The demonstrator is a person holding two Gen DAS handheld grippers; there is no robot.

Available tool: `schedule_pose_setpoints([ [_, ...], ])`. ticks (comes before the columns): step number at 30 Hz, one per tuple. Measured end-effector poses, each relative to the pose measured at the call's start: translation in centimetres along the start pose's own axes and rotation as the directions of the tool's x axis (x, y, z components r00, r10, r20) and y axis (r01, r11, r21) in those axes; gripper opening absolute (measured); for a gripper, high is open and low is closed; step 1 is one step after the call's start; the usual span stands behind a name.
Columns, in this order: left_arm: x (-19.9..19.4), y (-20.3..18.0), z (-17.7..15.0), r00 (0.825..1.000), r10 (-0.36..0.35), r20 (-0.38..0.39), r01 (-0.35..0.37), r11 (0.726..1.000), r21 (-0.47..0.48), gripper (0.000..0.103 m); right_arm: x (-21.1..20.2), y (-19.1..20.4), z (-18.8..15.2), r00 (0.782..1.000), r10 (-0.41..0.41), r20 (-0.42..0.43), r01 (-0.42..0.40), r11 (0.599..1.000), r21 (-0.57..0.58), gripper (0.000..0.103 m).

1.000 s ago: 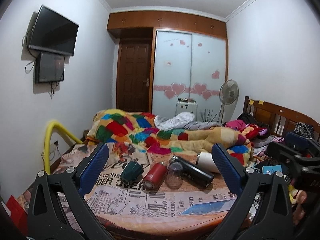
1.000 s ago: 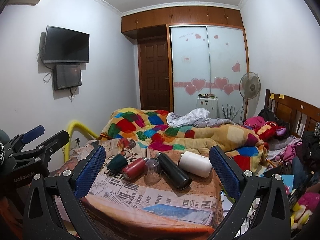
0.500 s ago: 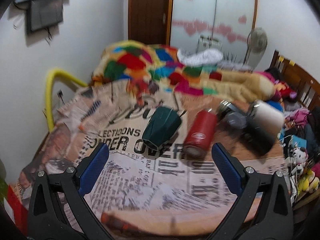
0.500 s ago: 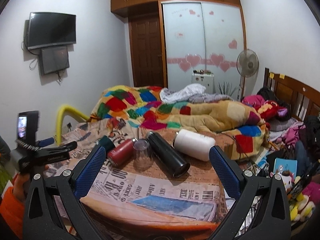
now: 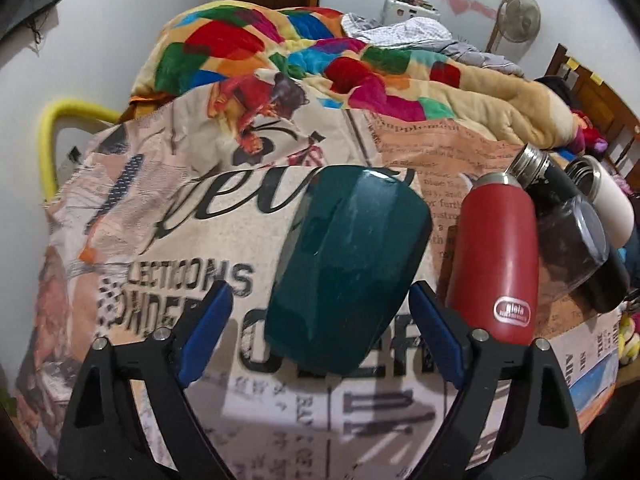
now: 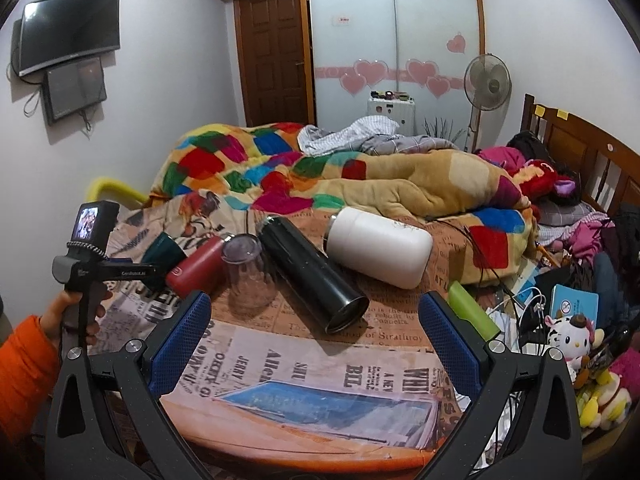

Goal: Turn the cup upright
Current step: 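Move the left gripper down to the dark green mug and close on it, then lift the green mug with the left gripper and rotate it upright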

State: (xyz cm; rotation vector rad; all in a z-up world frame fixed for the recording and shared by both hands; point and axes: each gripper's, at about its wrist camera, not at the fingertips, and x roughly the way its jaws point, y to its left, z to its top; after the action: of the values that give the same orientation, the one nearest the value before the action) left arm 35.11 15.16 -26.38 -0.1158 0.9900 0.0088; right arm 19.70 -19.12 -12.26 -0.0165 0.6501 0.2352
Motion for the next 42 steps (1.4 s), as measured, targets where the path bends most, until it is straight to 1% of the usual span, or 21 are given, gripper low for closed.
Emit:
schedule_pose_setpoints([
  [2,0.3,0.0,0.2,1.000,-0.007,0.007,0.007,1.000,0.005,0.087,0.6,0.0,0.1,1.000,-0.007,-0.005,0.007,1.000,-0.001,0.103],
  [5,1.3,-0.1,0.6,1.000,-0.020,-0.002,0.020,1.000,0.007,0.076,1.0,-0.1,0.1,1.000,-0.009,-0.013,0.009,1.000,0.004,0.103],
  [6,1.5,0.0,0.7,0.999,-0.034,-0.004,0.034,0.999,0.000,0.070,1.2,-0.2,0.0,1.000,-0.009,-0.015,0.009,1.000,0.006,0.103],
  [12,1.7,0.0,0.8,0.999,-0.006,0.034,0.006,1.000,-0.004,0.069,1.5,-0.1,0.0,1.000,-0.009,-0.022,0.009,1.000,0.004,0.103],
  [17,0.9,-0.2,0.0,0.998,0.055,0.040,-0.056,0.998,0.004,0.069,1.4,0.1,0.0,1.000,-0.003,-0.016,0.003,1.000,0.003,0.103],
  [18,0.5,-0.2,-0.2,0.997,0.058,0.045,-0.059,0.998,0.006,0.069,1.3,0.1,0.0,1.000,-0.001,-0.014,0.001,1.000,0.002,0.103],
  [26,-4.9,-0.9,-1.7,0.992,0.054,0.114,-0.055,0.998,0.007,0.069,0.2,0.6,-0.1,1.000,0.019,0.006,-0.019,1.000,-0.009,0.103],
  [32,-10.1,-2.9,-2.3,0.981,0.051,0.189,-0.063,0.997,0.054,0.069,-1.2,0.9,-0.1,0.999,0.030,0.026,-0.030,0.999,-0.014,0.103],
  [37,-14.0,-5.1,-2.6,0.971,0.012,0.237,-0.035,0.995,0.093,0.069,-2.8,1.0,0.0,0.998,0.035,0.055,-0.034,0.999,-0.019,0.103],
  [42,-16.9,-7.5,-3.1,0.963,-0.032,0.268,-0.005,0.991,0.136,0.069,-4.3,1.1,0.0,0.996,0.040,0.083,-0.039,0.999,-0.019,0.103],
])
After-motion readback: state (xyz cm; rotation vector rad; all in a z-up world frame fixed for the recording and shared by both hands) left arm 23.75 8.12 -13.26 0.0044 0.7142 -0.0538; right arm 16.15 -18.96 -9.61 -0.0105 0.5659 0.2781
